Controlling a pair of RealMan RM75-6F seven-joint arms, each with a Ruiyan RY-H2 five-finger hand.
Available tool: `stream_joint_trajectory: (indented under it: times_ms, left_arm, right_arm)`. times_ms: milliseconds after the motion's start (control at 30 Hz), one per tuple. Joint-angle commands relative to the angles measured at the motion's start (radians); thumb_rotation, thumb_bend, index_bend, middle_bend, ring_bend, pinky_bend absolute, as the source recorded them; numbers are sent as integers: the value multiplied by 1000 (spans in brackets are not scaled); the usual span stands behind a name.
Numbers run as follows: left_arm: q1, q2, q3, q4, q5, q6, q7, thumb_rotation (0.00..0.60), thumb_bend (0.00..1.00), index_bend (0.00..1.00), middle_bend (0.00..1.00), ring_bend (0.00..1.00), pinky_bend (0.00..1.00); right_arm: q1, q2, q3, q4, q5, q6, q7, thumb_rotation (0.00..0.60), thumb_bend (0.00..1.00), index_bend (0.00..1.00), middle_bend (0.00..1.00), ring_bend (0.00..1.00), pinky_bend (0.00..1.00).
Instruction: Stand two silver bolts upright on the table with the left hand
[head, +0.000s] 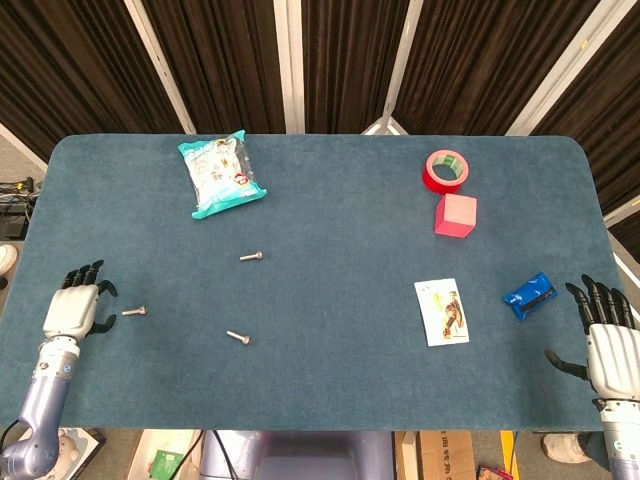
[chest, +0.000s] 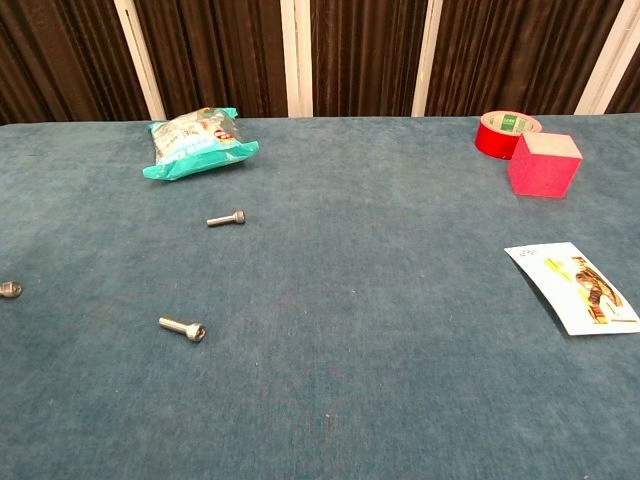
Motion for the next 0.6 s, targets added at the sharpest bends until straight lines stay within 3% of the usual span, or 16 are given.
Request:
stream_joint_trajectory:
  times_ms: [33, 600]
  left_arm:
    - [-6, -15, 7, 12, 19, 3, -9, 600, 455, 423, 0, 0, 0]
    - [-10, -56, 28, 53, 30, 18, 10, 600, 489, 462, 0, 0, 0]
  right_arm:
    - [-1, 0, 1, 0, 1, 0, 0, 600, 5, 134, 40, 15, 0]
    - [-4, 2, 5, -2, 9, 3, 7, 600, 5, 134, 40, 15, 0]
